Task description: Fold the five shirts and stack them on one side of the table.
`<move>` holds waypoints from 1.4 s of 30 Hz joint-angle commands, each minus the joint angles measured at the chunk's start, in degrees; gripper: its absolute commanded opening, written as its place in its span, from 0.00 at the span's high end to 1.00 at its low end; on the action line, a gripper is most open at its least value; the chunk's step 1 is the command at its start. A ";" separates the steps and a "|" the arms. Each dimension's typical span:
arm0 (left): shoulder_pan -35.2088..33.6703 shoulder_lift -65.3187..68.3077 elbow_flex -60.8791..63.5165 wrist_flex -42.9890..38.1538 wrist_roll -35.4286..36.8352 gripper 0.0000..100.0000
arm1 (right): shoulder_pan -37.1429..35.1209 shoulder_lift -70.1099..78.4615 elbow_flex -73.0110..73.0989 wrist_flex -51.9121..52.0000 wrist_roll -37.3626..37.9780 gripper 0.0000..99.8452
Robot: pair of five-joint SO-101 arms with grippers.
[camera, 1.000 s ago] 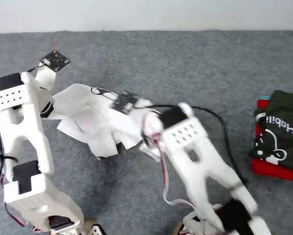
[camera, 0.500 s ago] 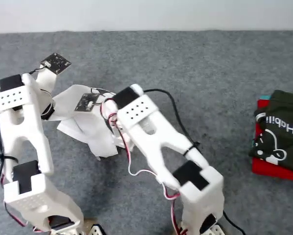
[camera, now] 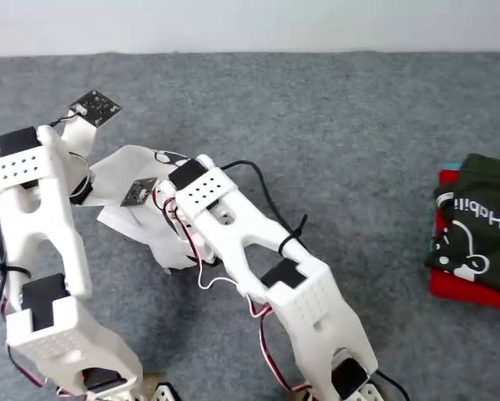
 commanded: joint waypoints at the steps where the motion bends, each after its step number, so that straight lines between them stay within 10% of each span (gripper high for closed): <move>1: -1.49 -1.67 -0.31 -0.88 -0.35 0.99 | -0.40 1.89 -4.92 0.75 -1.76 0.75; 8: -4.04 -1.67 -0.31 -0.70 -0.35 0.99 | -0.92 4.70 -5.01 0.40 -1.85 0.72; 16: -4.31 -1.67 -0.22 -0.62 -0.35 0.99 | -0.04 8.04 -5.27 0.13 -1.76 0.95; 26: -4.04 -2.37 -0.13 2.02 -0.44 0.99 | 7.43 7.60 -18.73 8.66 -1.41 0.99; 42: -3.69 -3.43 -27.82 16.18 1.67 0.99 | 17.36 -23.78 -20.48 8.13 5.54 0.99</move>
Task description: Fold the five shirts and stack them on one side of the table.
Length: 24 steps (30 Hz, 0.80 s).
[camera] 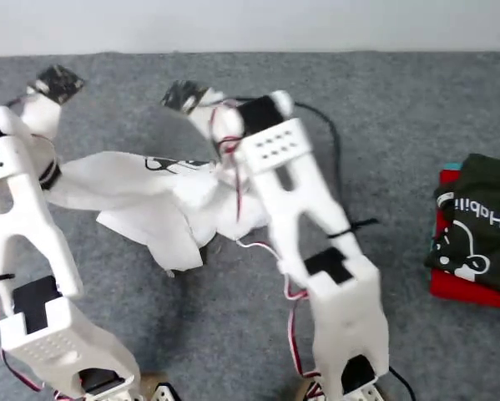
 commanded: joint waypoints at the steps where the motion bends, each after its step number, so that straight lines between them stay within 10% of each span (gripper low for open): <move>1: 0.62 -4.31 -7.16 1.67 2.64 0.99 | 2.51 -11.74 -3.25 1.98 2.90 0.99; 24: 9.67 -26.11 -25.63 -8.26 2.90 0.99 | 16.13 -45.58 -3.25 -29.85 28.48 0.99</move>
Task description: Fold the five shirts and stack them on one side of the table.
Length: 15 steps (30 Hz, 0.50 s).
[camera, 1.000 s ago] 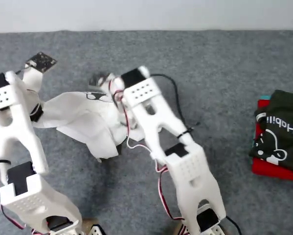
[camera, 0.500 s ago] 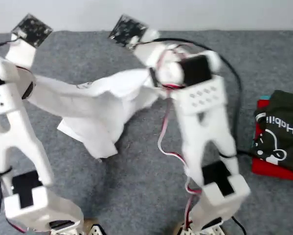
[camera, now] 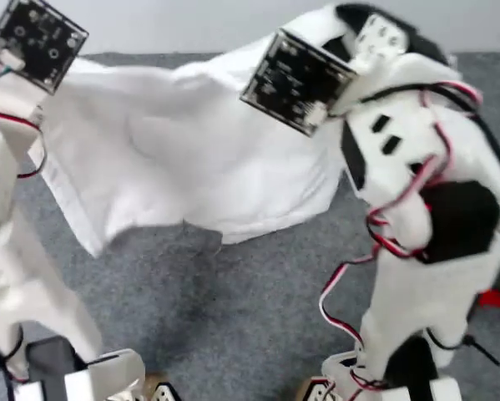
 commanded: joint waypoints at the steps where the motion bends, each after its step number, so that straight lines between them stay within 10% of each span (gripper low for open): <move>1: 1.32 -3.16 -5.58 -1.76 0.44 0.99 | 2.51 -4.00 -3.25 -4.00 2.20 0.99; 15: 1.93 -11.96 -9.19 5.63 0.26 0.99 | 6.46 -16.75 -3.25 -5.85 6.77 0.99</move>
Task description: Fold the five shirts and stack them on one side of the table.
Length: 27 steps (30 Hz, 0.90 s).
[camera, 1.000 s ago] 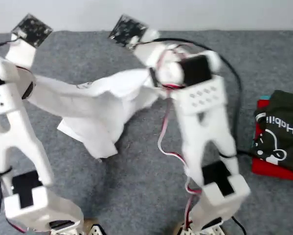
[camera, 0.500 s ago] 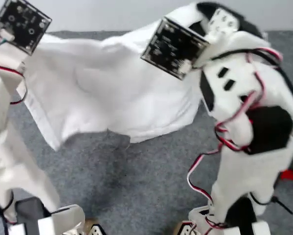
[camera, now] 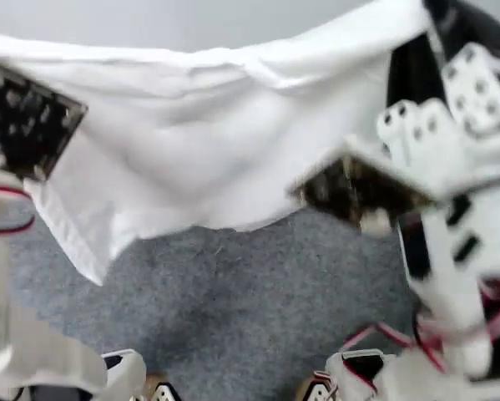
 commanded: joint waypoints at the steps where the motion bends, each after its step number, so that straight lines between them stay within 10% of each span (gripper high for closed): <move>1: 0.26 -3.43 -1.19 3.34 0.26 0.99 | 1.01 -4.62 -3.16 -2.33 1.76 0.99; 15: 0.35 -9.85 5.14 5.19 0.26 0.99 | 12.44 -10.68 0.97 3.30 5.10 0.99; 22: 0.35 -9.58 31.08 4.92 -8.35 0.99 | 7.96 -10.68 21.80 13.32 4.84 0.99; 27: 1.14 -9.32 52.70 -6.24 -11.69 0.99 | 6.46 -11.03 45.71 -0.57 3.87 0.99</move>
